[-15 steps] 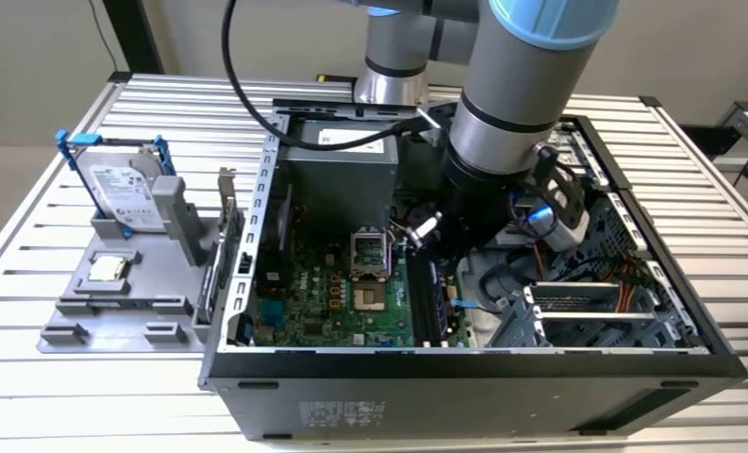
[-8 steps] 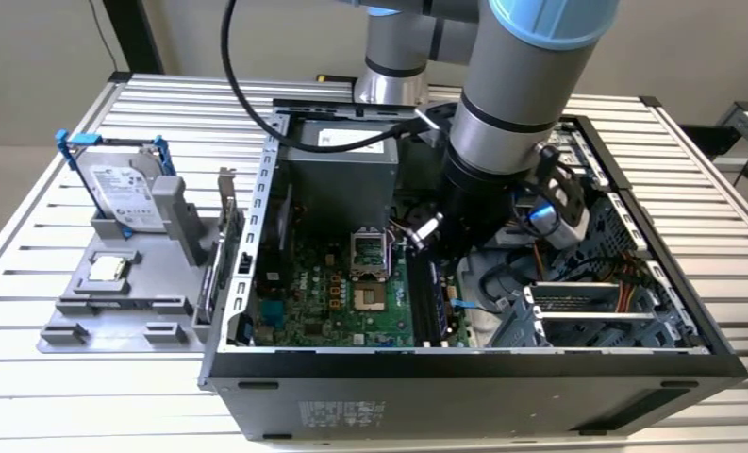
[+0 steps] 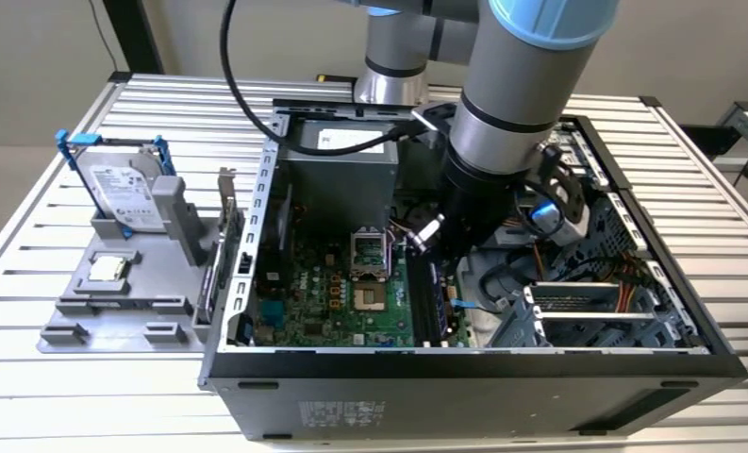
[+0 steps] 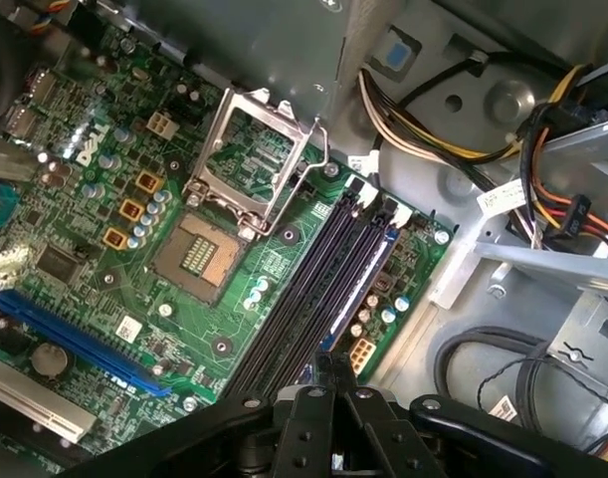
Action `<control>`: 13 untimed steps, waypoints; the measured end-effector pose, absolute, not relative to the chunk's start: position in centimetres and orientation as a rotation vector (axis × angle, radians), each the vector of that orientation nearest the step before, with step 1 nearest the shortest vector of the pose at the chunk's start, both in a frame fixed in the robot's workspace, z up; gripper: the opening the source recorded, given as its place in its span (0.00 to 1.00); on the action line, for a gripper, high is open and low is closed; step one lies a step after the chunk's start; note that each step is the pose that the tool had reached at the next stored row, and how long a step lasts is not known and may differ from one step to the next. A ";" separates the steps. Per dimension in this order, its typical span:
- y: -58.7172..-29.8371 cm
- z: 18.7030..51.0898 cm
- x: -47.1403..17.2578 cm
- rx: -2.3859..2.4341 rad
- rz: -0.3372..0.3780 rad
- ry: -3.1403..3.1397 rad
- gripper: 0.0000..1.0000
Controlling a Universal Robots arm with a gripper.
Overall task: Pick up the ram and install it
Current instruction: 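Press down the ram until it locks into place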
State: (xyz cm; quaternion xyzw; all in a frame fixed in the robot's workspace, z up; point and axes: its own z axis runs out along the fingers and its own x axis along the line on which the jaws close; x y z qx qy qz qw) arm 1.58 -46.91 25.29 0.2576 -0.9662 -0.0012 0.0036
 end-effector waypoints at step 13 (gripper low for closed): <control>-46.9 25.3 1.6 0.938 -0.003 -2.991 0.00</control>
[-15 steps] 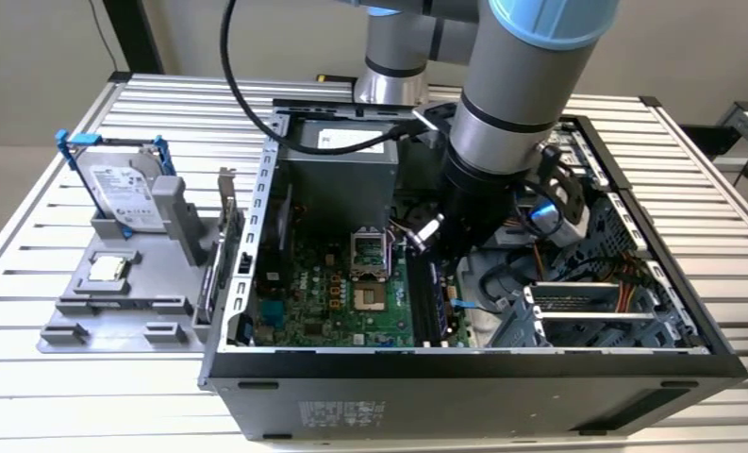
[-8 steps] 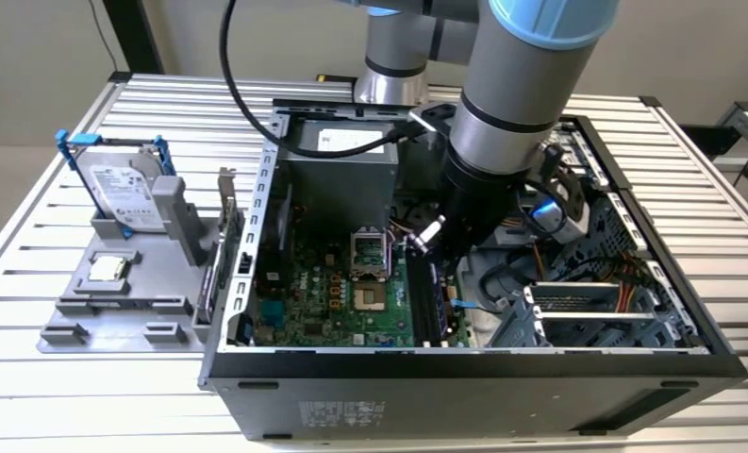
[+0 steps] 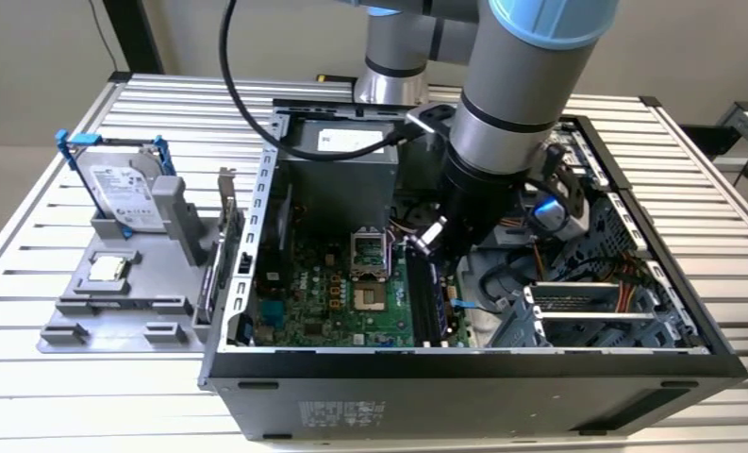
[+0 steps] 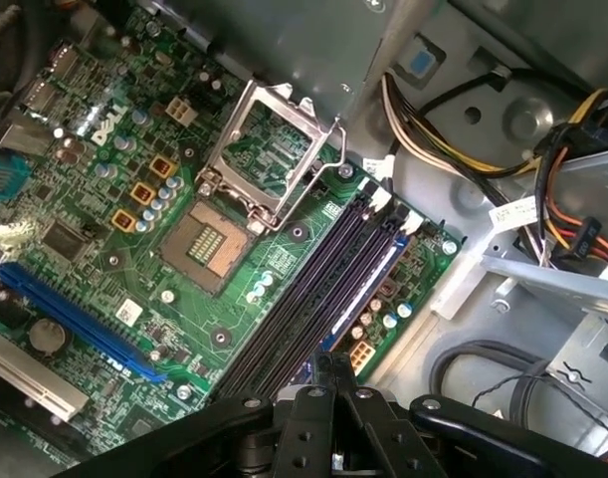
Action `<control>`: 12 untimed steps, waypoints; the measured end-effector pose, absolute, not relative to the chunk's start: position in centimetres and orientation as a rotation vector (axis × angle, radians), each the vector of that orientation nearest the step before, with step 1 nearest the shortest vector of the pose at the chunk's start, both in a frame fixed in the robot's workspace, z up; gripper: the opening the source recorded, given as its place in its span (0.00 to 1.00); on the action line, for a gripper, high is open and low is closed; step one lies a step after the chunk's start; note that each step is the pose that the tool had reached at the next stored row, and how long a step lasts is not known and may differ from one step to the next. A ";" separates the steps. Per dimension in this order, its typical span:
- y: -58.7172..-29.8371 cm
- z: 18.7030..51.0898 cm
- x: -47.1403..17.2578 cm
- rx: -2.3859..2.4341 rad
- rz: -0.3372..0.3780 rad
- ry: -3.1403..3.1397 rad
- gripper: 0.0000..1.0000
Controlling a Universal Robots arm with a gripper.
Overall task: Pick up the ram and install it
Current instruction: 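Press down the ram until it locks into place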
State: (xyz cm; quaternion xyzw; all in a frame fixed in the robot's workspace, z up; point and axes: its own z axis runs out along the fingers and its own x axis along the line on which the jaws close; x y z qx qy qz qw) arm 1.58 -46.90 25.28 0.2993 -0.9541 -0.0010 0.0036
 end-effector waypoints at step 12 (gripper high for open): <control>-46.9 25.3 1.6 1.059 -0.003 -2.950 0.00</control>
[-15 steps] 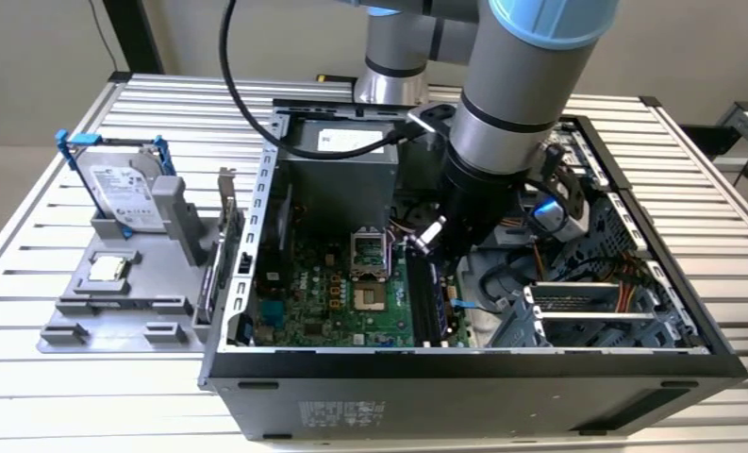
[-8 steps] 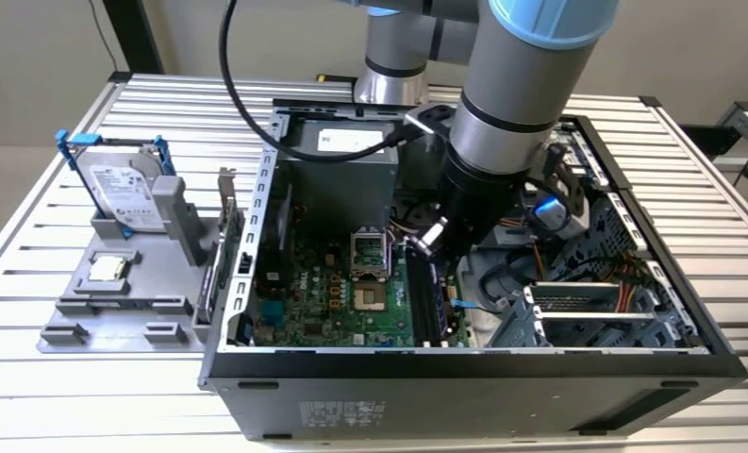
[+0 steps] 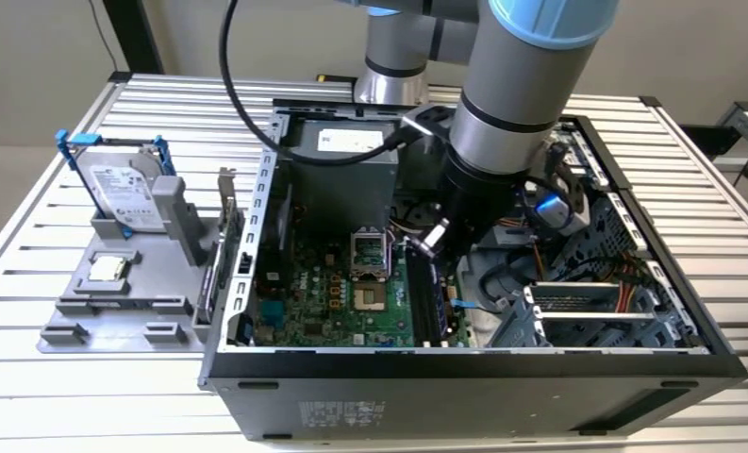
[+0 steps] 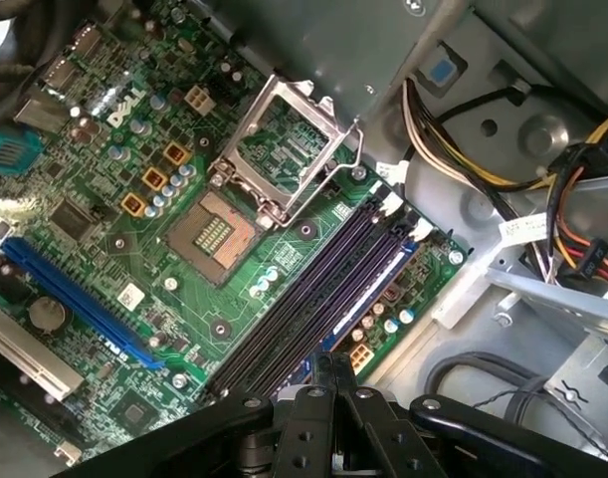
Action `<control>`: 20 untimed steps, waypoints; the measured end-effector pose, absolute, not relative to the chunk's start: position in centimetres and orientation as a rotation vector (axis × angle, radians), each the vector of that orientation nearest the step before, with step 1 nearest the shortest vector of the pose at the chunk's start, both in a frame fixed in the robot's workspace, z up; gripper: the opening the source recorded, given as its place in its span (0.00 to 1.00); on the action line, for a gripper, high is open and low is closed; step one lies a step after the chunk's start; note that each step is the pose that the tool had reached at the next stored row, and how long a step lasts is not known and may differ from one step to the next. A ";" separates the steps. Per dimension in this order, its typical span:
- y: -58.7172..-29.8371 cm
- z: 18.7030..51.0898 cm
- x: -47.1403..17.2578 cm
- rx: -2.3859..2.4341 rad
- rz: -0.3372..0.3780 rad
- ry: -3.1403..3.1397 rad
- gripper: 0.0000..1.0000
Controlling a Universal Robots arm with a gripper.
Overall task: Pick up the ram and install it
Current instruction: 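Press down the ram until it locks into place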
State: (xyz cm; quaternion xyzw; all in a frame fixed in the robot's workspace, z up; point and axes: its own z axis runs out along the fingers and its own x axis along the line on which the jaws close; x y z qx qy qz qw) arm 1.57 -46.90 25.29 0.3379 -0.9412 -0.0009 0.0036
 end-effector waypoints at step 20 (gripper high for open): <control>-46.8 25.3 1.6 1.316 -0.002 -2.845 0.00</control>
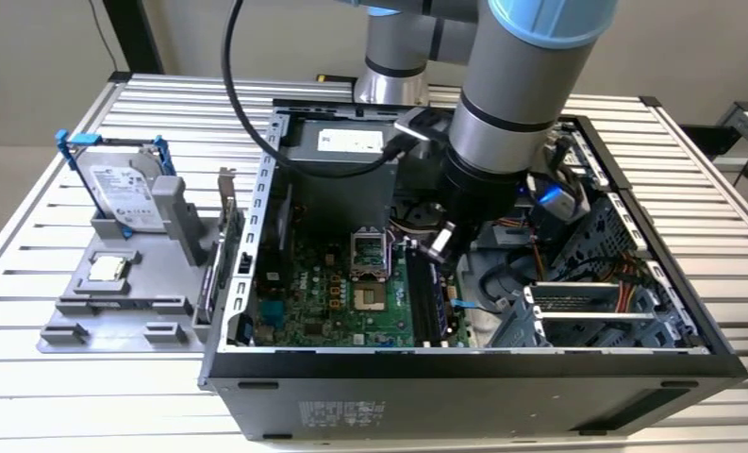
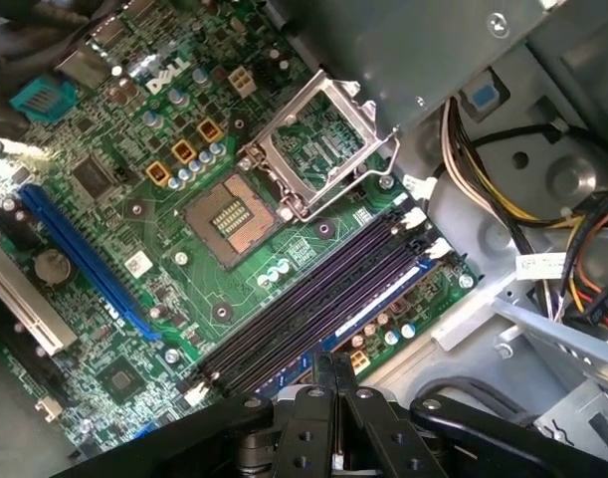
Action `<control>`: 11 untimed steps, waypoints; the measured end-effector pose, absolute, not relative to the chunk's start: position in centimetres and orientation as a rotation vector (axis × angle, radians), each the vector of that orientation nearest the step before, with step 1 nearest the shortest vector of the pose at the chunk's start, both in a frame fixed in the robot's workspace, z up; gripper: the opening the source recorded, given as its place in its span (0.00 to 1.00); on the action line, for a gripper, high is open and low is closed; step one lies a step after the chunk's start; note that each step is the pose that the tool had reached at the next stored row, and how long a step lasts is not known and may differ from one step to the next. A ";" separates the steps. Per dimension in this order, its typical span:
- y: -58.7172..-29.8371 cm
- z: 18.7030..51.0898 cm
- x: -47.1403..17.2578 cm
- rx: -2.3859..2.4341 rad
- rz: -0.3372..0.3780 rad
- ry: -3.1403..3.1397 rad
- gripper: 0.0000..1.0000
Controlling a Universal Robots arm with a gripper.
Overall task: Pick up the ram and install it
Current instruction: 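Press down the ram until it locks into place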
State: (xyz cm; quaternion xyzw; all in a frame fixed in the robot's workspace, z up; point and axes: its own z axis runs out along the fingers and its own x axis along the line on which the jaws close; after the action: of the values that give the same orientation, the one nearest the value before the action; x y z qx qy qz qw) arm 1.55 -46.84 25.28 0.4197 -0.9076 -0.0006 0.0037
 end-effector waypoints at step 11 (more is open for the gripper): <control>-46.8 25.3 1.5 1.459 -0.001 -2.774 0.00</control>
State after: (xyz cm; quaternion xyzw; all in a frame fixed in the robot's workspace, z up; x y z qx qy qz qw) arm 1.55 -46.83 25.29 0.4656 -0.8850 -0.0004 0.0037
